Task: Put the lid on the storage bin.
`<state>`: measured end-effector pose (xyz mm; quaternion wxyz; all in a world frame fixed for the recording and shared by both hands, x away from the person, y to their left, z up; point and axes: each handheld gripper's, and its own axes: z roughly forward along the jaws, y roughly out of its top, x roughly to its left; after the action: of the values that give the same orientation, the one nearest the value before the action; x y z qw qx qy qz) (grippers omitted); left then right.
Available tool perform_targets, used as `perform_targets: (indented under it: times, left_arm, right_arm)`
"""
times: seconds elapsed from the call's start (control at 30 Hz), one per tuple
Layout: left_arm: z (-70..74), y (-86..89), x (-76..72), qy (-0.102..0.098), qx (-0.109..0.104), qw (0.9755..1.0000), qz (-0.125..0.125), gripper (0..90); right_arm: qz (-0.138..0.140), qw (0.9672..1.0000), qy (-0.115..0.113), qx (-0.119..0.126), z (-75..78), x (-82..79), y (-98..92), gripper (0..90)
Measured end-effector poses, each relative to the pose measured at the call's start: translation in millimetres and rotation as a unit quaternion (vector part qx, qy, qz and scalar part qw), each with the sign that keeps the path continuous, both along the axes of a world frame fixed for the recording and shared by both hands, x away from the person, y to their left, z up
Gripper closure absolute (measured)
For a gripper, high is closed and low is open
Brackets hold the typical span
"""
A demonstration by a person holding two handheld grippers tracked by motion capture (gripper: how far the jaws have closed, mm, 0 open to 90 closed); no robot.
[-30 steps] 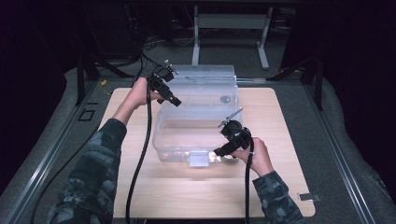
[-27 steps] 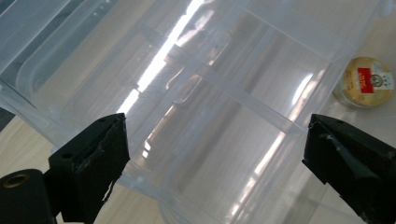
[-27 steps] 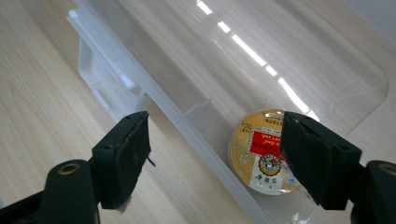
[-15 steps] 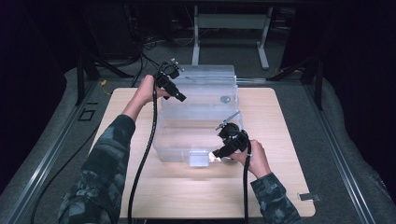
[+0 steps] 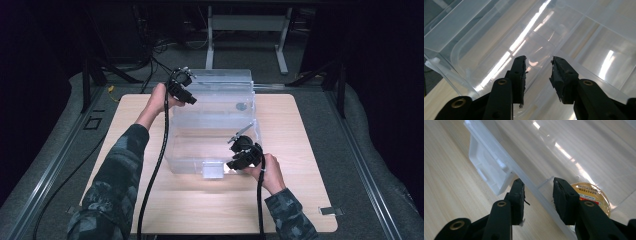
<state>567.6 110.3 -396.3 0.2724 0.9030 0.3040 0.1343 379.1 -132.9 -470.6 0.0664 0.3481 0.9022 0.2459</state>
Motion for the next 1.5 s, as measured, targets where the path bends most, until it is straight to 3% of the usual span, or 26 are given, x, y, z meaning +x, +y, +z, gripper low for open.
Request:
perform_targets:
  times: [0.67,0.8,1.37,1.43,1.5]
  left_arm:
    - [5.5,-8.9,-7.1,-0.002,0.025,0.9996,-0.008,72.7]
    - [6.8,-9.2,-9.2,-0.005,0.027,0.9996,-0.01,74.2]
    - [17.1,-10.1,-21.8,-0.015,0.024,0.9994,-0.022,76.9]
    - [20.7,-10.5,-24.6,-0.023,0.014,0.9994,-0.024,78.5]
    - [22.1,-13.6,-27.2,-0.029,0.027,0.9989,-0.024,78.9]
  right_arm:
    - [-0.024,0.9991,-0.024,0.024,-6.6,-5.0,1.9,60.0]
    - [-0.031,0.999,-0.029,0.017,-6.5,-5.2,2.8,58.8]
    - [-0.035,0.9989,-0.028,0.016,-7.5,-4.4,2.9,58.1]
    - [-0.036,0.9989,-0.025,0.017,-7.6,-4.3,3.0,58.2]
    - [-0.034,0.9989,-0.023,0.021,-7.9,-3.7,2.9,58.1]
